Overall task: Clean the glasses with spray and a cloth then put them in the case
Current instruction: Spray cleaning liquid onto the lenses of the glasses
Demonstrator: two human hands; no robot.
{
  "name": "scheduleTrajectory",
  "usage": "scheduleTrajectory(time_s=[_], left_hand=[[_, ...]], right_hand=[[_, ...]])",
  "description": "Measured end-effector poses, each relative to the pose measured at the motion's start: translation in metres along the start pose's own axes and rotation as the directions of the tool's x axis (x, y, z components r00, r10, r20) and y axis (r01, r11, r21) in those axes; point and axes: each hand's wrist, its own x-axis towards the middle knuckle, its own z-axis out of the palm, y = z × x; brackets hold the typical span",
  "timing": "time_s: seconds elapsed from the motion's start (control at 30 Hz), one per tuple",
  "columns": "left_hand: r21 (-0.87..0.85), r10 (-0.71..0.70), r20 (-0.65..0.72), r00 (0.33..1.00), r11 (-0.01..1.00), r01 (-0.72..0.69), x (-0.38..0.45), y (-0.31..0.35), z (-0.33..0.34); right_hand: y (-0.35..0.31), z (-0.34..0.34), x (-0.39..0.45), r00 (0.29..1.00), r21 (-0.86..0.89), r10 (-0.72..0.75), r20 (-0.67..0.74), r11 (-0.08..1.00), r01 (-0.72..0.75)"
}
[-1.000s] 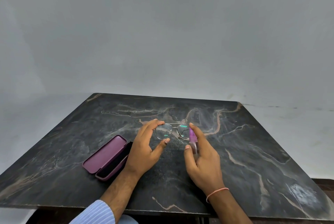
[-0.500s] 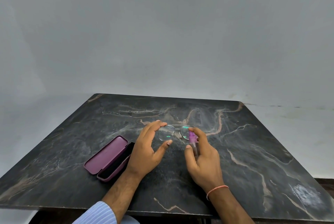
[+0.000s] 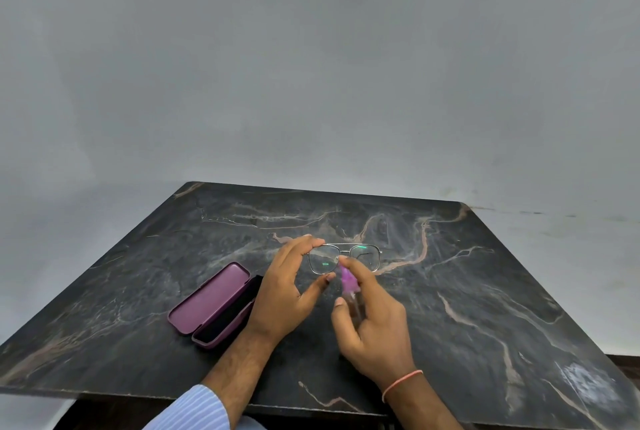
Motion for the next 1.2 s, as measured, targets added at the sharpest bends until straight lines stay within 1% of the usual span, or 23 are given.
scheduleTrajectory(time_s=[0.2, 0.4, 0.53, 0.63, 0.7, 0.83, 0.97, 1.03, 1.2], left_hand=[[-0.016, -0.011, 0.001, 1.000, 1.000, 0.011, -0.002, -0.001, 0.000], [-0.014, -0.010, 0.004, 1.000, 1.000, 0.010, -0.001, -0.001, 0.001], [-0.012, -0.005, -0.010, 1.000, 1.000, 0.005, 0.000, -0.001, 0.000], [-0.015, -0.009, -0.020, 1.000, 1.000, 0.009, 0.000, 0.000, 0.001], [-0.019, -0.038, -0.014, 0.999, 0.999, 0.038, 0.000, 0.000, 0.001], [-0.014, -0.074, -0.017, 0.997, 0.997, 0.074, 0.000, 0.002, 0.000], [-0.034, -0.093, -0.044, 0.995, 0.995, 0.091, -0.001, 0.001, -0.001], [-0.053, -0.102, -0.072, 0.992, 0.994, 0.098, -0.002, 0.002, -0.001], [-0.133, -0.100, -0.133, 0.986, 0.988, 0.082, -0.002, 0.011, -0.002]], right_hand=[[-0.002, 0.018, 0.010, 1.000, -0.026, 0.019, 0.001, 0.999, -0.018], [0.004, 0.023, 0.013, 0.999, -0.061, 0.032, -0.029, 0.998, -0.034], [0.007, 0.018, 0.007, 0.998, 0.014, -0.005, -0.057, 1.000, 0.006], [0.014, 0.005, 0.000, 0.993, 0.047, -0.004, -0.120, 0.999, 0.010], [0.023, -0.010, -0.004, 0.987, 0.014, 0.030, -0.159, 0.999, -0.028], [0.048, -0.047, -0.009, 0.968, -0.128, 0.118, -0.223, 0.981, -0.149], [0.065, -0.067, -0.012, 0.930, -0.132, 0.262, -0.257, 0.944, -0.303], [0.069, -0.069, -0.014, 0.927, -0.140, 0.286, -0.242, 0.935, -0.325], [0.071, -0.067, -0.014, 0.935, -0.143, 0.296, -0.198, 0.934, -0.326]])
